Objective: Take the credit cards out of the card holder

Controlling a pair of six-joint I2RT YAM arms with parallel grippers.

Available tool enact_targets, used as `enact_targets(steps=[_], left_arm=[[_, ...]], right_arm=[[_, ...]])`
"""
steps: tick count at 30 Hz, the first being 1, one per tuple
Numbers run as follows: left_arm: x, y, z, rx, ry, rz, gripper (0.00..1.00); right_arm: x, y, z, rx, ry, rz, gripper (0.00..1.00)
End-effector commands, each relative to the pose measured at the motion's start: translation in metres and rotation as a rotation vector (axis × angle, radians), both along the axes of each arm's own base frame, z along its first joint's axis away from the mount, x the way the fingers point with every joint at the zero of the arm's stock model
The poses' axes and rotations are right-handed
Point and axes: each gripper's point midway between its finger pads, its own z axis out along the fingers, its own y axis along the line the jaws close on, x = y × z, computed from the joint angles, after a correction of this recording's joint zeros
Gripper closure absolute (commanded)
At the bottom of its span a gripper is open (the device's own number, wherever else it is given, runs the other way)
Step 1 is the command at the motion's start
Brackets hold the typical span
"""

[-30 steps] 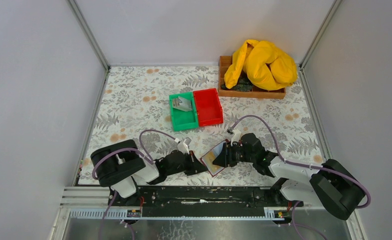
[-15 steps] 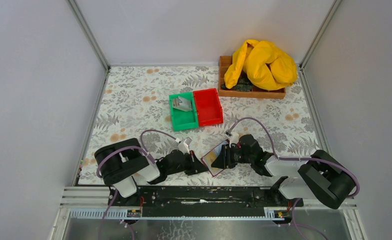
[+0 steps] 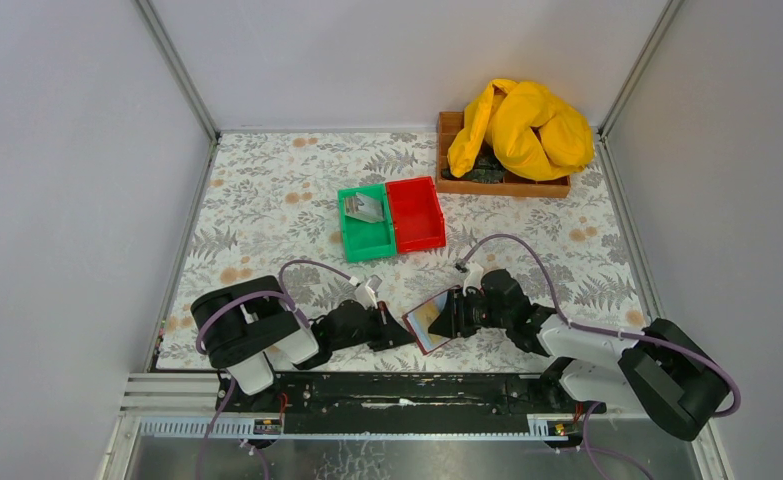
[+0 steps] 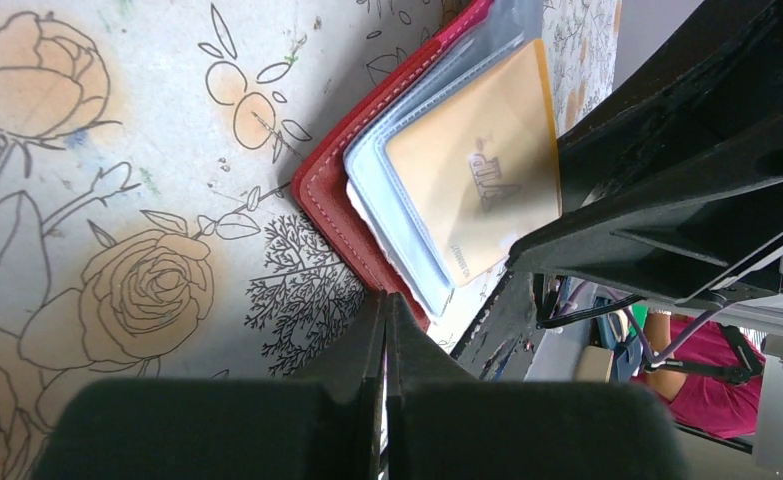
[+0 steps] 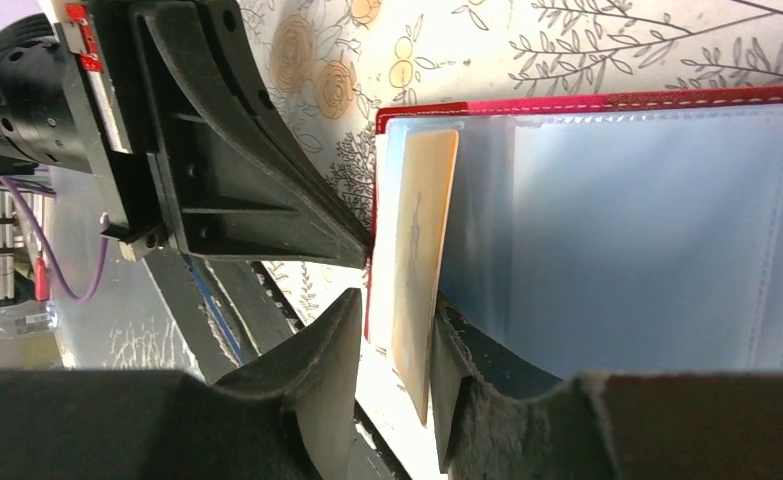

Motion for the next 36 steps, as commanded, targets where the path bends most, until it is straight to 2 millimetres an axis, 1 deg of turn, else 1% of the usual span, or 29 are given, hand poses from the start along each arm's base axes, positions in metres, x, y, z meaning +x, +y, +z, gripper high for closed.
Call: enact_targets(steps=[1, 12, 19, 23, 29, 36], left_arm=[[-0.005, 0.018, -0.025, 0.097, 0.031, 0.001, 1.00], [-0.004, 0.017, -0.026, 0.099, 0.027, -0.009, 1.00], [-0.004, 0.017, -0.020, 0.082, 0.013, -0.011, 1.00], [-0.002, 0.022, -0.017, 0.098, -0.001, 0.006, 1.00], [0.005, 0.030, -0.018, 0.165, -0.026, 0.032, 1.00], [0.026, 0.037, -0.014, 0.221, -0.059, 0.070, 1.00]], right_arm=[[0.016, 0.003, 0.017, -0.007, -0.091, -0.011, 0.63], [0.026, -0.011, 0.019, -0.027, -0.107, -0.074, 0.65], [0.016, 0.000, 0.020, 0.042, -0.060, -0.025, 0.69], [0.005, 0.014, 0.026, 0.135, -0.016, 0.051, 0.65], [0.002, 0.015, 0.020, 0.147, 0.006, 0.050, 0.64], [-0.004, 0.016, 0.018, 0.187, 0.036, 0.047, 0.66]])
